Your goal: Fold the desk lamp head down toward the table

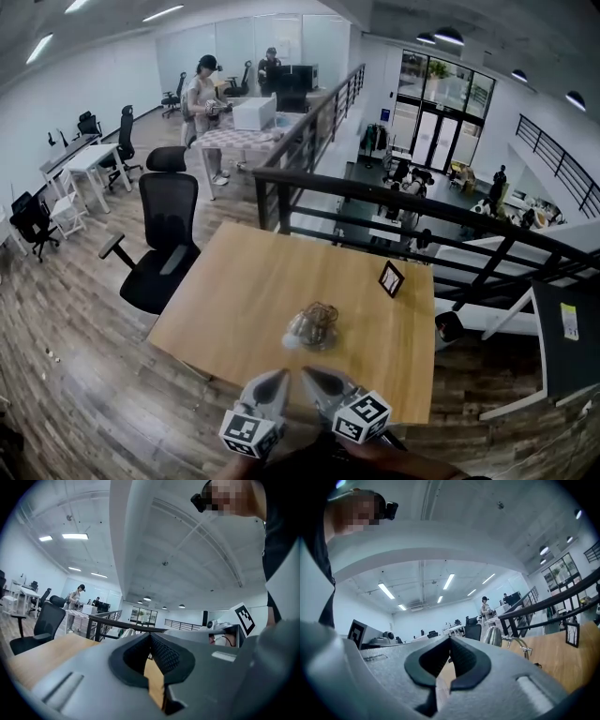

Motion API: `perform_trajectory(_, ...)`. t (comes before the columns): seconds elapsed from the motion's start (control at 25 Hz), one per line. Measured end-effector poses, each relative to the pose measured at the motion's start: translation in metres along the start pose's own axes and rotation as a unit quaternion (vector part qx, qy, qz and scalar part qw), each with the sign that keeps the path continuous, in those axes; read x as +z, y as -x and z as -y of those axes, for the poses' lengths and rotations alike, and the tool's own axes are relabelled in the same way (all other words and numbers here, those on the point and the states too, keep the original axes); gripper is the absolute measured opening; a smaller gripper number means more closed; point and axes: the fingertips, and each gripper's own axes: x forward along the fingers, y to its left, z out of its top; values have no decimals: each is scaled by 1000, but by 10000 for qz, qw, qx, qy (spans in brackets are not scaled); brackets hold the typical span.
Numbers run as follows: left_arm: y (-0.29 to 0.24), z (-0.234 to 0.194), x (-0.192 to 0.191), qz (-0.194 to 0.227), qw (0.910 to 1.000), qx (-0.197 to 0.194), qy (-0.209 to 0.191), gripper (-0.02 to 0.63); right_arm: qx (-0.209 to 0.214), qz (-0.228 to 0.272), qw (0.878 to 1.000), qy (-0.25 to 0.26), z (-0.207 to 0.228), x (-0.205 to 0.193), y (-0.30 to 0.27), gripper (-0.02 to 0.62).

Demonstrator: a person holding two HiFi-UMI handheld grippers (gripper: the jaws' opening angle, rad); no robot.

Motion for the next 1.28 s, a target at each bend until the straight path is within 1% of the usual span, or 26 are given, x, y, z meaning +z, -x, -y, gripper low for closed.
perform_trajectory(0.24,-39,-16,6,-42,9999,102,-9,2,124,13,9999,-54,41,17,-18,6)
perform_trajectory(0.44,-62,-22,9,-5,9998,189,-96,2,219,-4,9997,-61,65,27,-30,35)
perform_trajectory(0.56,-66,-29,13,42,9997,193,-108,2,148,-118,9998,-94,79,26,-39,69)
perform_trajectory(0.72,-72,-46,26,101,9998,119,-137,2,15,-250,9996,-158,88,27,-57,141)
perform_trajectory(0.8,-78,-56,25,69,9999,16,-127,2,-80,-321,9992,-227,92,24,-66,180)
perform_trajectory(0.92,-88,-66,28,-13,9995,-266,-148,2,-321,-405,9984,-236,98,22,-78,235)
perform_trajectory(1.04,-90,-76,32,-54,9986,-526,-97,2,-642,-456,9967,-178,98,17,-87,259)
perform_trajectory(1.16,-85,-87,35,-113,9970,-767,-79,2,-968,-548,9937,-134,100,12,-96,259)
perform_trajectory(1.28,-88,-92,39,-163,9940,-1082,-35,2,-1242,-709,9895,-192,108,1,-102,276)
